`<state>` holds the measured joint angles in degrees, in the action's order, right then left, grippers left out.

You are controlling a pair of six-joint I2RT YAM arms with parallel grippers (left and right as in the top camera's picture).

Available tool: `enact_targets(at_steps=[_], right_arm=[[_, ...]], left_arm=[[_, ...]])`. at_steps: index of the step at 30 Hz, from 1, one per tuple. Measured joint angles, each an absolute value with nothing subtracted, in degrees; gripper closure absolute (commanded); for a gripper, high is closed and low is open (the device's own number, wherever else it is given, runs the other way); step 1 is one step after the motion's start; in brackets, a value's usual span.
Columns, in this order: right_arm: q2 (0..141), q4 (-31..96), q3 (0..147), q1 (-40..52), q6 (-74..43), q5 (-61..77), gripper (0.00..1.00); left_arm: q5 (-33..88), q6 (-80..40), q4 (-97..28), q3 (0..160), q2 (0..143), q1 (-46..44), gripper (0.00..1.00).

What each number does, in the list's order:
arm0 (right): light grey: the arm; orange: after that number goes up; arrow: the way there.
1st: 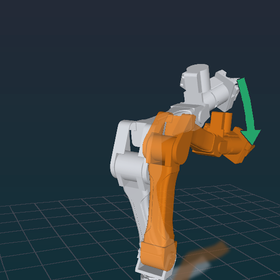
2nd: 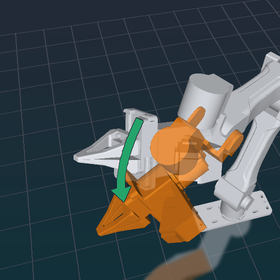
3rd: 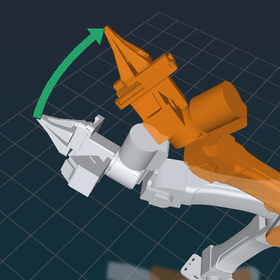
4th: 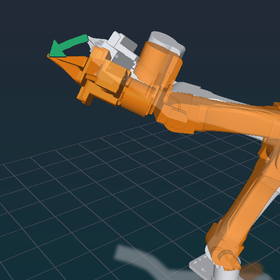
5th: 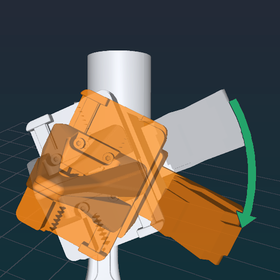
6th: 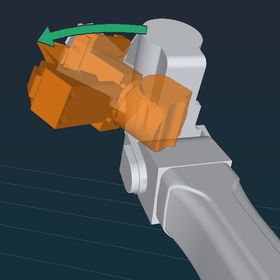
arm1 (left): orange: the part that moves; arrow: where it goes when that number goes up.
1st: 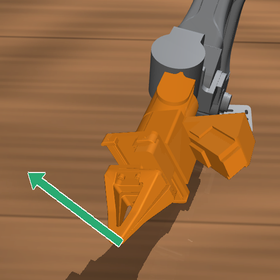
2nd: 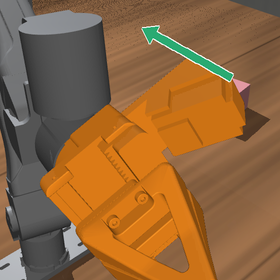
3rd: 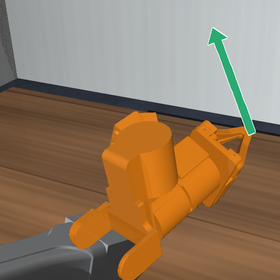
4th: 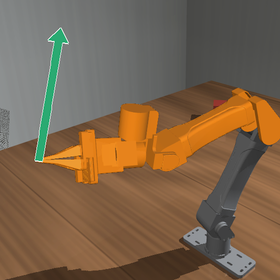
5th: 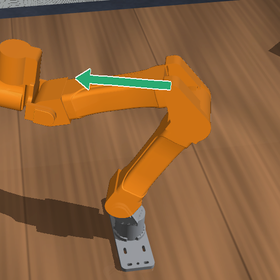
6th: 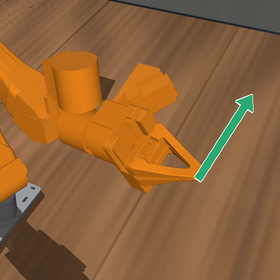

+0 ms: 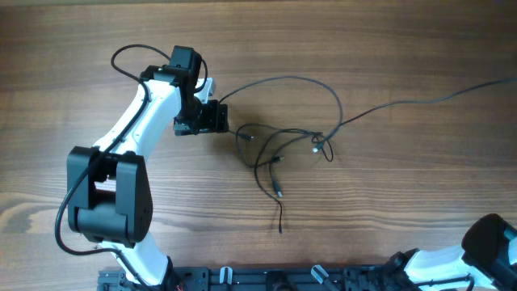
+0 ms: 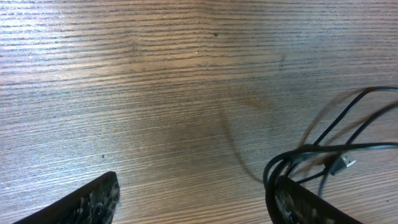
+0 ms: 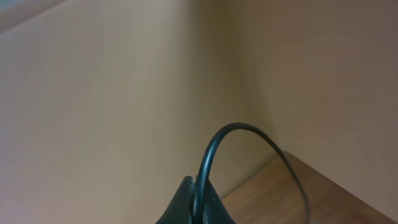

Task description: Untangle cables

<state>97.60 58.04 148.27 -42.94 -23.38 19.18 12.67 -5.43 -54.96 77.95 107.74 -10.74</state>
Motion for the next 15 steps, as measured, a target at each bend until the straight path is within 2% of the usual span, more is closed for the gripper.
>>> enact_targets(at_steps=[3,7,10,13,15], right_arm=[[97.6,58.3,148.3,-48.9,-29.4,17.8,0.96],[99.3,60.7,148.4,-50.3,-32.9,15.5,0.96],[103.3,65.8,148.3,-50.6,-35.9,5.4,0.96],[105.8,63.6,148.3,-50.9,-35.5,4.1,0.96],[107.9,57.8,148.3,-51.0,-33.1,6.9,0.96]], left_arm=[[12.7,-5.4,-55.1,78.0,107.7,-10.7,0.19],[12.7,-5.4,-55.7,78.0,107.7,-10.7,0.19],[12.6,-5.3,-58.4,78.0,107.7,-10.7,0.18],[12.7,-4.8,-58.6,78.0,107.7,-10.7,0.18],[12.7,-4.6,-59.4,78.0,107.7,-10.7,0.18]])
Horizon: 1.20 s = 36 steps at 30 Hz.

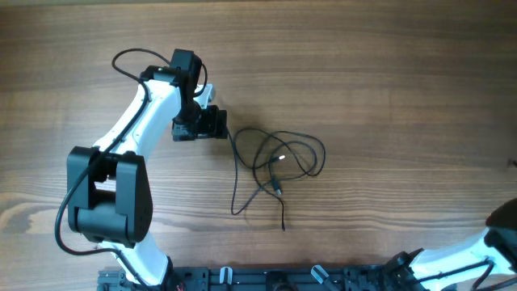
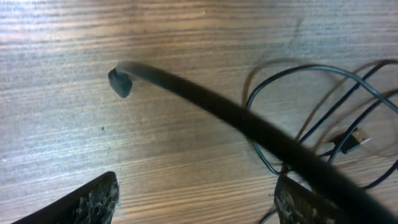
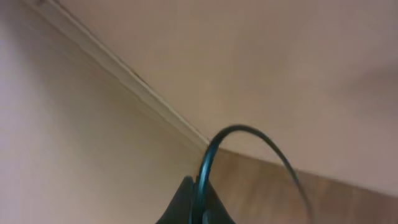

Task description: Untangle cables

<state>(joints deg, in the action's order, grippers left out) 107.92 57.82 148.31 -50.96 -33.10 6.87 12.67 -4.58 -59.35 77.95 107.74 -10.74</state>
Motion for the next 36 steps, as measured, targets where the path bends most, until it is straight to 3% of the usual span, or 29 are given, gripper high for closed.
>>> enact_targets(at_steps=[3,5,11,13,14,16,17,21,26,29,36], right_arm=[[112.6,41.7,148.2,-51.9,-28.3,21.3,0.96],[115.8,38.5,148.2,-53.0,-26.8,28.9,0.96],[126.3,58.1,148.6,-56.2,-26.5,23.5,0.95],[131.3,67.9,148.4,-56.8,-27.1,21.6,0.91],[134.1,73.0,148.2,-56.8,-29.6,19.4,0.81],[137.0,81.7,148.1,-56.5,-36.4,16.0,0.21],[138.0,86.8,148.1,-56.4,-39.6,14.8,0.00],[140.6,92.1,148.1,-55.7,-42.5,17.3,0.00],[140.6,92.1,148.1,-53.6,-27.4,31.2,0.00],[140.6,92.2,147.3,-46.8,-17.1,29.1,0.00],[140.5,92.2,141.0,-31.3,-19.7,20.4,0.00]], left_arm=[[12.7,-4.4,-60.1,78.0,107.7,-10.7,0.18],[12.7,-4.2,-60.5,78.0,107.7,-10.7,0.18],[12.7,-4.2,-60.7,78.0,107.7,-12.4,0.17],[12.7,-4.2,-60.7,78.0,107.7,-13.6,0.17],[12.7,-4.2,-60.7,78.0,107.7,-14.3,0.17],[12.7,-4.2,-60.4,78.0,107.7,-15.2,0.17],[12.7,-4.1,-60.2,78.0,107.7,-15.4,0.17],[12.7,-4.1,-60.1,78.0,107.7,-15.4,0.17],[12.7,-4.1,-59.1,78.0,107.7,-15.4,0.17],[12.7,-4.1,-58.9,78.0,107.7,-15.4,0.17],[12.7,-4.1,-59.0,78.0,107.7,-15.4,0.17]])
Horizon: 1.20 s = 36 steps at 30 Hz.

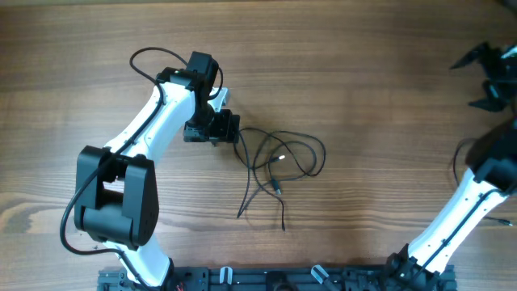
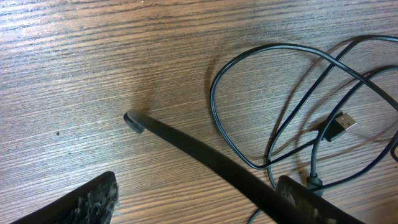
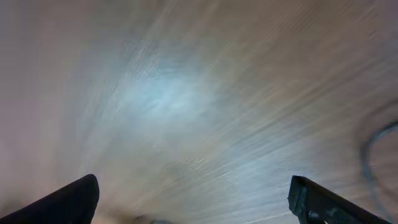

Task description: Untangle cables

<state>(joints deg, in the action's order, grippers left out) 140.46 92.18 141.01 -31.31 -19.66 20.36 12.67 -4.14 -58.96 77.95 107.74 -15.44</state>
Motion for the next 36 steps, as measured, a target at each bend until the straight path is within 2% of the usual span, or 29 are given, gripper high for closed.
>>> enact_targets(at_steps=[3,8,10,14,16,17,20,21,22,25,29,36], right_arm=[[135.2,92.2,139.0,-29.2,-20.1,10.3,0.00],[101.9,91.5,123.0,-29.3,-20.5,4.4,0.00],[93.4,92.3,116.9,-29.3,-20.5,4.2,0.00],[87.8,91.2,98.9,-29.3,-25.7,5.0,0.00],[85.7,85.5,89.6,-29.3,-27.9,5.1,0.00],[83.5,81.4,81.1,-29.3,-29.7,5.1,0.06],[77.3,67.5,64.5,-29.3,-37.9,3.7,0.37],[75.7,62.4,59.3,-29.3,-40.8,3.1,0.60],[75.2,56.7,55.0,-29.3,-42.3,2.9,0.78],[75.6,42.0,44.3,-29.3,-44.9,2.5,0.96],[77.0,23.4,33.9,-29.3,-40.2,-0.4,0.96],[77.6,20.3,33.1,-29.3,-37.2,-11.7,0.96]], left_arm=[[12.7,-4.1,-58.9,78.0,107.7,-15.4,0.17],[12.7,-4.1,-59.1,78.0,107.7,-15.4,0.18],[12.7,-4.1,-59.0,78.0,107.7,-15.4,0.18],[12.6,-3.7,-59.0,78.0,107.7,-15.4,0.18],[12.7,-3.3,-58.9,77.9,107.7,-15.4,0.18],[12.7,-3.1,-59.0,77.9,107.7,-15.4,0.18],[12.7,-2.8,-59.1,77.8,107.7,-15.4,0.18],[12.6,-2.8,-59.0,77.8,107.7,-15.4,0.18],[12.7,-2.7,-59.1,77.8,107.7,-15.4,0.18],[12.7,-2.6,-59.0,77.8,107.7,-15.4,0.18],[12.7,-2.6,-58.9,77.8,107.7,-15.4,0.18],[12.7,-2.6,-58.5,77.8,107.7,-15.4,0.18]])
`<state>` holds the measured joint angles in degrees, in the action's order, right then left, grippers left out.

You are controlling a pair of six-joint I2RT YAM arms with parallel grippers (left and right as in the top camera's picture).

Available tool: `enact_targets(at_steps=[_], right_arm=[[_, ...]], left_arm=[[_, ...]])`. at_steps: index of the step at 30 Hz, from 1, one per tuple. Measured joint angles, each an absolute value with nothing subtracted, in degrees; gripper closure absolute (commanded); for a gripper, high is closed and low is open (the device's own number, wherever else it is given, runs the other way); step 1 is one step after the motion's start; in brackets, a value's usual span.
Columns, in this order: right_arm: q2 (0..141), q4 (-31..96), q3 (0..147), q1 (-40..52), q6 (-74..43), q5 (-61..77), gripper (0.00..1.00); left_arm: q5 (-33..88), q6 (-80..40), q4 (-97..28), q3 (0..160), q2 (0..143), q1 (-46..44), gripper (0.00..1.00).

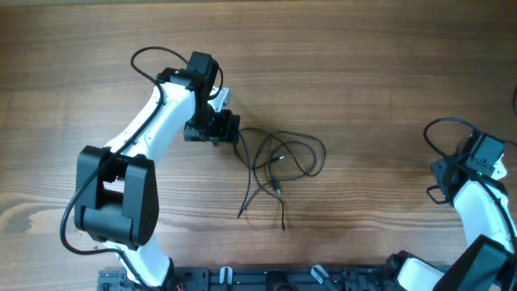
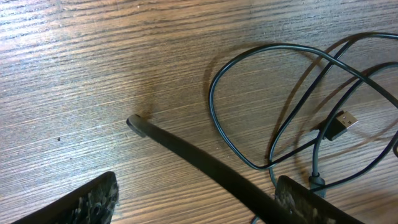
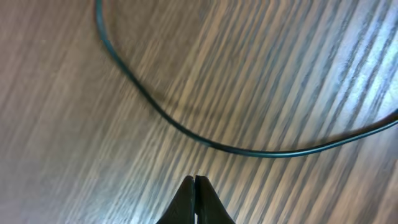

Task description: Untangle cables

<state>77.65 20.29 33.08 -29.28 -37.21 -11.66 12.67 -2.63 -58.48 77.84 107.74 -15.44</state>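
The tangle of thin dark cables [image 1: 279, 158] lies mid-table; in the left wrist view its loops [image 2: 292, 106] and a USB plug [image 2: 339, 126] show at the right. My left gripper [image 1: 229, 128] stands at the tangle's left edge, open [image 2: 199, 202]. A thick black cable end [image 2: 186, 152] runs across the gap close to the right finger [image 2: 305, 200]. My right gripper [image 1: 438, 172] sits low at the table's right side, shut [image 3: 196, 199] with nothing in it. A single thin cable [image 3: 186, 127] curves on the wood in front of it.
Bare wooden tabletop [image 1: 380, 73] surrounds the tangle. A black rail [image 1: 283, 279] runs along the near edge. Each arm carries its own wire loop, the left arm's [image 1: 149, 58] at the upper left.
My right arm was raised at the far right with its gripper open; now it is low over the table's right side, shut and empty, above a loose cable. The left gripper and tangle look unchanged.
A long cable ran from the tangle off to the right, with my right gripper shut on it. Then that cable was out of the tangle, still held. Then the right gripper was open and the left had shifted slightly right. Now the right is shut, empty.
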Motion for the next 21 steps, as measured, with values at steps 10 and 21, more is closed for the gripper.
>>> enact_targets(at_steps=[10,21], right_arm=[[86.2,15.6,33.5,-29.3,-46.4,-14.9,0.96],[100.1,-18.0,33.9,-34.8,-48.1,-22.1,0.96]], left_arm=[[12.7,-2.6,-58.5,77.8,107.7,-15.4,0.17],[12.7,-2.6,-59.5,77.8,107.7,-15.4,0.17]])
